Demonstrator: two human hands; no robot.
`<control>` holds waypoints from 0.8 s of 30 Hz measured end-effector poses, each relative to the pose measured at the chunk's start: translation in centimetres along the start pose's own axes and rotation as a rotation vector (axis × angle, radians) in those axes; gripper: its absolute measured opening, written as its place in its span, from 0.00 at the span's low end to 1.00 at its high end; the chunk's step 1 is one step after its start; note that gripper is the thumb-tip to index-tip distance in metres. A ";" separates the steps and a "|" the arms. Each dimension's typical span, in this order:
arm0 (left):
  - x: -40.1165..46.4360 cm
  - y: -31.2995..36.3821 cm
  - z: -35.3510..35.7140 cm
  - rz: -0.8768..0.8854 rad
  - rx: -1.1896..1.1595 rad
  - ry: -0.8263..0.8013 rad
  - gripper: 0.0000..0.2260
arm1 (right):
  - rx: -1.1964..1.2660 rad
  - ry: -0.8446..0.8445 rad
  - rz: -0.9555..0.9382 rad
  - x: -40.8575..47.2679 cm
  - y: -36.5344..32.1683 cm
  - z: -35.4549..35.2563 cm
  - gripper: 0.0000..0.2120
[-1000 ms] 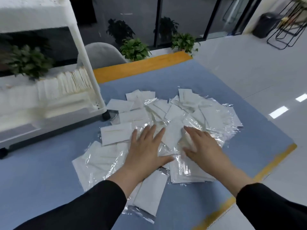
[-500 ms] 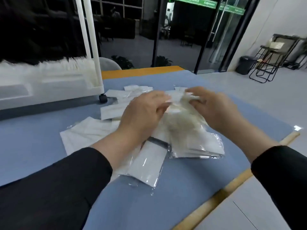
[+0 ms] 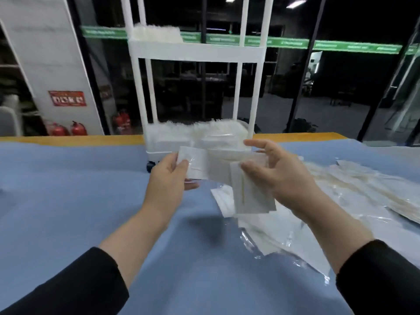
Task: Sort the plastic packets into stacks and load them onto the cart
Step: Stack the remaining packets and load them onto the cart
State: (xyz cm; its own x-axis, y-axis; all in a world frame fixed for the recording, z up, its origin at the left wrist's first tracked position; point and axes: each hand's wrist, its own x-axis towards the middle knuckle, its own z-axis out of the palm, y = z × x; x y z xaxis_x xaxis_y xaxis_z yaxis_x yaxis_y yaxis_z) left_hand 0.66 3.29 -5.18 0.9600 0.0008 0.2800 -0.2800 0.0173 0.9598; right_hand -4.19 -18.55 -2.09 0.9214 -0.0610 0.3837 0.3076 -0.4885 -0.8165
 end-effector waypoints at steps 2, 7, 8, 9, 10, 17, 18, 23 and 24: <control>0.3 -0.7 -1.6 -0.056 -0.091 0.037 0.11 | -0.024 -0.035 -0.028 1.3 -0.2 4.0 0.17; 1.1 -2.8 -1.9 -0.115 -0.134 -0.100 0.09 | -0.080 0.036 -0.048 2.3 1.3 8.7 0.15; 1.2 -3.3 -1.6 -0.114 -0.121 -0.112 0.07 | -0.085 0.052 -0.041 2.4 1.7 8.7 0.15; 1.4 -3.8 -1.4 -0.116 -0.114 -0.111 0.05 | -0.094 0.067 -0.030 2.4 2.1 8.5 0.17; 1.5 -4.2 -1.3 -0.114 -0.105 -0.098 0.05 | -0.114 0.079 -0.012 2.4 2.5 8.2 0.21; 2.2 -4.7 -2.2 -0.084 -0.125 0.107 0.05 | -0.177 -0.103 0.277 1.9 3.3 6.6 0.43; 2.2 -4.5 -2.2 -0.068 -0.118 0.122 0.08 | -0.175 -0.147 0.274 1.9 3.3 6.8 0.40; 2.2 -3.9 -2.6 0.007 -0.084 0.172 0.08 | -0.173 -0.022 0.206 2.3 3.4 6.1 0.18; 2.2 -3.8 -2.7 0.001 -0.061 0.187 0.07 | -0.200 0.037 0.165 2.3 3.2 5.5 0.11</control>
State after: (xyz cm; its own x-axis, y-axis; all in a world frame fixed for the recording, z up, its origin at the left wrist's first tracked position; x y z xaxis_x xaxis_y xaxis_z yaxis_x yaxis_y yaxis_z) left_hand 3.81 5.96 -8.22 0.9453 0.1865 0.2677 -0.2859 0.0781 0.9551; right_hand 0.27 -15.45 -6.23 0.9448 -0.1845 0.2707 0.0970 -0.6317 -0.7691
